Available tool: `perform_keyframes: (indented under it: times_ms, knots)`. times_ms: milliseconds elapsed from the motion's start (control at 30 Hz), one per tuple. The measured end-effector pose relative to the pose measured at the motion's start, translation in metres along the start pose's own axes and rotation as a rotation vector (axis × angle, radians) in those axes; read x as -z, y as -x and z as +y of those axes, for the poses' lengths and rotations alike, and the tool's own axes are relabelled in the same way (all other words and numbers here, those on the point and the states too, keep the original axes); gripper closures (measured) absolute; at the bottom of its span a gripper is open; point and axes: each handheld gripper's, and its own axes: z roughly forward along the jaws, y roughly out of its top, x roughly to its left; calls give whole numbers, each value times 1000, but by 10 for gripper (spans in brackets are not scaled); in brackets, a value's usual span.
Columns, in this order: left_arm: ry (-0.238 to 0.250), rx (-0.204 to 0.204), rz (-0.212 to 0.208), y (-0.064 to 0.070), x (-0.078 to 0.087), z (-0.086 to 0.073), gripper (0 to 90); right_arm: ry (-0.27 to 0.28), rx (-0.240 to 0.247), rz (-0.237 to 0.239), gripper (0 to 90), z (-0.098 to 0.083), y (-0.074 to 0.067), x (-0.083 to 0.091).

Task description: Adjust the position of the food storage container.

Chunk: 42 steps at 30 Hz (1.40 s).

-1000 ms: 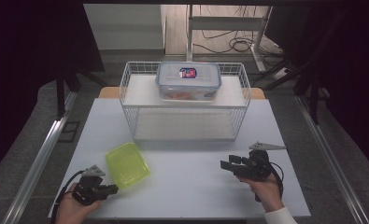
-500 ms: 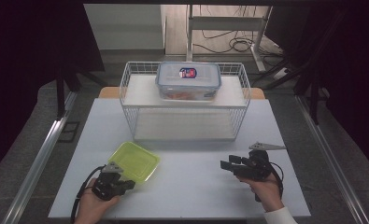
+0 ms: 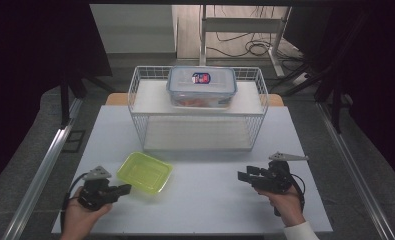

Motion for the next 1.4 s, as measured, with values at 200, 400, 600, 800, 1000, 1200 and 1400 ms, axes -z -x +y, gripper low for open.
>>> perform_keyframes:
  times_ms: [200, 400, 600, 800, 1000, 1200, 1400]
  knots:
    - [21, 68, 78, -42, 8, 12, 900, -3, 0, -1, 427, 0, 0, 0]
    - [0, 97, 137, -71, -9, 24, 900, -4, -2, -3, 425, 0, 1, -1]
    - [-54, 97, 142, -80, -26, 24, 900, -3, -2, -1, 425, 0, 1, 0]
    - [-71, 107, 106, -85, -32, 19, 900, 0, -6, 0, 424, 0, 1, 1]
    - [-69, 98, 90, -78, -34, 16, 900, -1, -4, -1, 423, 0, 1, 1]
    - [-68, 86, 55, -70, -36, 15, 900, 0, -5, 1, 422, 0, 1, 1]
    - [-68, 69, 19, -56, -39, 14, 900, 1, -6, 1, 422, 0, 1, 1]
